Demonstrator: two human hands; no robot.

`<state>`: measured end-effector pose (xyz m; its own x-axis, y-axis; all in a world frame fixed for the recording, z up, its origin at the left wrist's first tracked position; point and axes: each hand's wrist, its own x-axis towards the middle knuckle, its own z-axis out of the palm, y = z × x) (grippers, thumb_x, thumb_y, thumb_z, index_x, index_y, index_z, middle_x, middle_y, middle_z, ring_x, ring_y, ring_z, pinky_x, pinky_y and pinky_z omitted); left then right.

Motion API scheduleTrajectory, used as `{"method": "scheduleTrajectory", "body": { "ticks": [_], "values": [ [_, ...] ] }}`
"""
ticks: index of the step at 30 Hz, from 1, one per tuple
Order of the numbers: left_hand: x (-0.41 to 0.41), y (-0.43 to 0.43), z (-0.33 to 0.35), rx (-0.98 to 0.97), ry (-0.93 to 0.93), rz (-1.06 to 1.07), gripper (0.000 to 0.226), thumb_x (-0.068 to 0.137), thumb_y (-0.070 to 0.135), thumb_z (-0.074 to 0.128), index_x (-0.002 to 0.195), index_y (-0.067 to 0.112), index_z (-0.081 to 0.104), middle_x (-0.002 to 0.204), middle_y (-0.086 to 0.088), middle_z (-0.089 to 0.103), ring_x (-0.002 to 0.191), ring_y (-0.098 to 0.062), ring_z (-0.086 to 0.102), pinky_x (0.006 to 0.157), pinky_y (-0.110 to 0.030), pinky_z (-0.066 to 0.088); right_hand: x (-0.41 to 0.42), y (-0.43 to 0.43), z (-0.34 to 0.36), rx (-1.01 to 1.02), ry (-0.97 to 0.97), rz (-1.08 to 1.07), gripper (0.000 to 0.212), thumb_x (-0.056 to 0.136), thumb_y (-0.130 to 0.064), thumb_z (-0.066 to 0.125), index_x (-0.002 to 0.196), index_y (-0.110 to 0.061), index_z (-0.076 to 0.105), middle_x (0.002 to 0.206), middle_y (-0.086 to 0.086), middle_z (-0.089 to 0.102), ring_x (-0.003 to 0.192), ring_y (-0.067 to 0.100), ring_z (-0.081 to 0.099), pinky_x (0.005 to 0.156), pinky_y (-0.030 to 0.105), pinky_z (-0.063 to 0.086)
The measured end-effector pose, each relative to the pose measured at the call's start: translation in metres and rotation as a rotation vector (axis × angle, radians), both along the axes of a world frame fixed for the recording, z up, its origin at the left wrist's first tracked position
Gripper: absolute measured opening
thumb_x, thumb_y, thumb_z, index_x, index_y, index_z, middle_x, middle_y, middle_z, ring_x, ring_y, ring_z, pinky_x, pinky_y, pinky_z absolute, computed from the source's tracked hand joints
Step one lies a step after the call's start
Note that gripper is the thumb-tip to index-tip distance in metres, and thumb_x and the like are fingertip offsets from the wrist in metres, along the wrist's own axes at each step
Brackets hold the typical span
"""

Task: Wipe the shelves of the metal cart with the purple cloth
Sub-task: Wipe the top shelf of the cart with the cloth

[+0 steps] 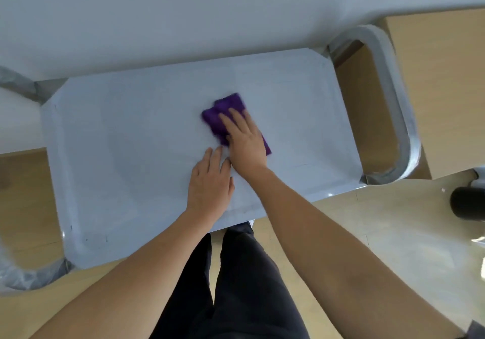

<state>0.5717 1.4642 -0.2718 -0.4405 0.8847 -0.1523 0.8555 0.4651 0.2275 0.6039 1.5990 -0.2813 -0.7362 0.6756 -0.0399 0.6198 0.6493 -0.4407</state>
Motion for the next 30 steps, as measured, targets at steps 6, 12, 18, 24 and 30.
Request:
{"method": "scheduleTrajectory", "body": {
  "ticks": [6, 12, 18, 24, 30],
  "values": [
    [0.021, 0.038, 0.001, 0.05, 0.0, -0.048, 0.045, 0.076, 0.019, 0.071, 0.118, 0.007, 0.061, 0.138, -0.015, 0.052, 0.127, -0.037, 0.05, 0.087, -0.043, 0.05, 0.074, 0.098, -0.002, 0.002, 0.007, -0.406, 0.055, 0.095, -0.009, 0.051, 0.148, -0.02, 0.041, 0.155, 0.006, 0.038, 0.145, 0.029, 0.029, 0.119, 0.039, 0.026],
    [0.038, 0.084, -0.002, 0.008, 0.02, -0.073, 0.052, 0.079, 0.016, 0.071, 0.128, 0.008, 0.057, 0.143, -0.014, 0.047, 0.13, -0.034, 0.047, 0.092, -0.043, 0.049, 0.047, 0.085, 0.001, 0.036, 0.015, -0.17, 0.06, 0.088, -0.003, 0.054, 0.145, -0.018, 0.045, 0.152, 0.011, 0.042, 0.144, 0.035, 0.029, 0.117, 0.046, 0.029],
    [0.052, 0.104, -0.007, -0.046, 0.02, -0.032, 0.059, 0.074, 0.01, 0.077, 0.129, 0.006, 0.056, 0.146, -0.013, 0.044, 0.132, -0.033, 0.045, 0.097, -0.049, 0.046, 0.085, 0.173, -0.013, 0.094, 0.042, -0.228, 0.053, 0.091, -0.007, 0.054, 0.144, -0.014, 0.047, 0.149, 0.014, 0.044, 0.14, 0.036, 0.037, 0.113, 0.05, 0.034],
    [0.064, 0.111, -0.004, -0.073, 0.056, 0.021, 0.053, 0.079, 0.004, 0.07, 0.13, 0.003, 0.054, 0.148, -0.016, 0.041, 0.134, -0.036, 0.042, 0.1, -0.055, 0.043, 0.039, 0.144, -0.009, 0.07, 0.074, -0.189, 0.057, 0.089, -0.003, 0.055, 0.144, -0.016, 0.047, 0.151, 0.01, 0.043, 0.144, 0.036, 0.03, 0.117, 0.046, 0.029],
    [0.063, 0.112, -0.007, -0.074, 0.049, 0.028, 0.056, 0.08, 0.007, 0.071, 0.132, 0.004, 0.051, 0.149, -0.015, 0.039, 0.136, -0.035, 0.04, 0.102, -0.054, 0.042, 0.061, 0.192, -0.021, 0.073, 0.087, 0.152, 0.049, 0.093, -0.012, 0.054, 0.141, -0.015, 0.051, 0.147, 0.013, 0.048, 0.14, 0.036, 0.037, 0.116, 0.049, 0.03]
  ]
}}
